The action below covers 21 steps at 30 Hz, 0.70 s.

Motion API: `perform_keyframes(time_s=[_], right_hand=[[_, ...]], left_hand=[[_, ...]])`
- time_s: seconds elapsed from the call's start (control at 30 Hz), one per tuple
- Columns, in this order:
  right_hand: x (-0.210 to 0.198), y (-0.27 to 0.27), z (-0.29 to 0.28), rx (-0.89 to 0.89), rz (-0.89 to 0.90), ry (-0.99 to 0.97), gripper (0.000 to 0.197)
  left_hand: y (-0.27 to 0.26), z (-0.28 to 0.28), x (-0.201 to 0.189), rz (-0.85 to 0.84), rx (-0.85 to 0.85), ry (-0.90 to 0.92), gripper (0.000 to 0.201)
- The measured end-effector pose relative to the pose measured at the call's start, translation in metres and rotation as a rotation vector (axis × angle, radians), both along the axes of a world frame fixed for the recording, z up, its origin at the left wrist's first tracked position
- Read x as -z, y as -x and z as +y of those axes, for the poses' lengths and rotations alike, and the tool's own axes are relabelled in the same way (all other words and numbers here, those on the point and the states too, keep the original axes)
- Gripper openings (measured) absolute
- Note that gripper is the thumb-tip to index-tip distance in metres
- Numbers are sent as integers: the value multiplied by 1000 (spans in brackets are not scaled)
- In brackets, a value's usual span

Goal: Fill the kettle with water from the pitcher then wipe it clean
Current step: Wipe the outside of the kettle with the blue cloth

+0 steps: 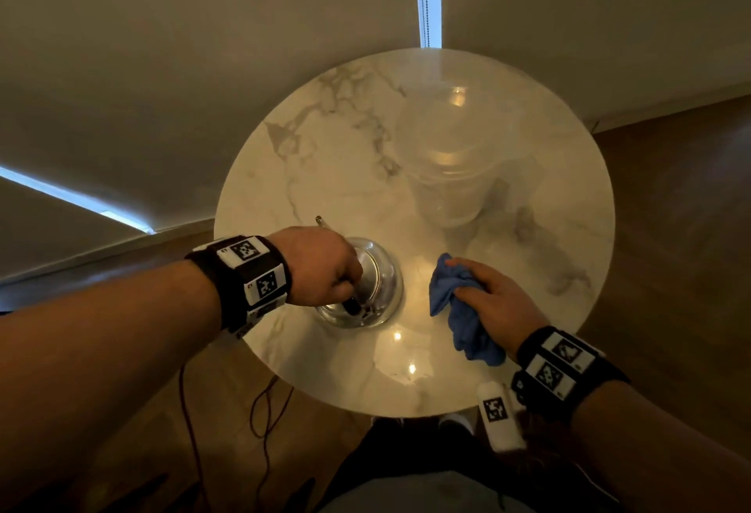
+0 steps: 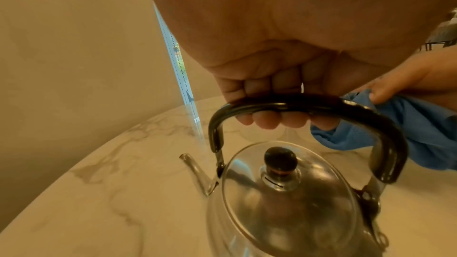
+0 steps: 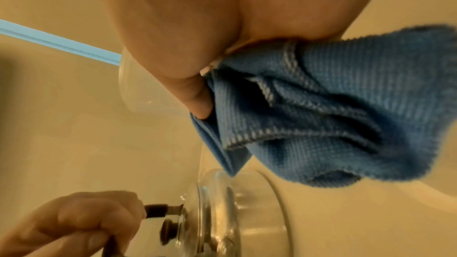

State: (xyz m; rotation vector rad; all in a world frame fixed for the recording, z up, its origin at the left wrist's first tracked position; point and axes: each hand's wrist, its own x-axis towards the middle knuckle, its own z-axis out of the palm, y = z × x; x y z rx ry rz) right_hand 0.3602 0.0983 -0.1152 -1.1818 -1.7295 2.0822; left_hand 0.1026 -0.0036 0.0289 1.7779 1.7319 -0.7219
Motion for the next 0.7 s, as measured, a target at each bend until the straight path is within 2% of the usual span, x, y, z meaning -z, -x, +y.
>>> perform_keyframes(time_s=[0.1, 0.2, 0.27, 0.33, 0.37, 0.4, 0.47, 0.57, 0.63, 0.7], right_hand=[[-8, 15, -8, 6, 47, 69, 36], [-7, 34, -13, -8, 56, 75, 53], [-1, 49, -17, -84, 31, 31, 67], [3, 61, -19, -180, -54, -110, 72], [4, 67, -21, -219, -102, -194, 72], [5, 74, -23, -246, -124, -257, 70], [4, 86, -27, -268, -82, -321, 63], [9, 88, -35, -320, -70, -514, 61], [17, 72, -49, -352, -114, -609, 64], [21, 50, -70, -396, -138, -614, 66]], left_hand=[[5, -1, 9, -52, 33, -62, 50], [12, -10, 19, -147, 18, -212, 46], [17, -25, 30, -212, -152, -451, 33], [20, -45, 47, -190, -475, -696, 41], [19, -56, 55, -159, -648, -753, 43], [18, -67, 65, -136, -778, -765, 44], [9, -84, 81, -154, -878, -679, 54], [-9, -88, 93, -241, -736, -586, 74], [-14, -82, 94, -254, -703, -585, 76], [-14, -77, 93, -209, -701, -557, 76]])
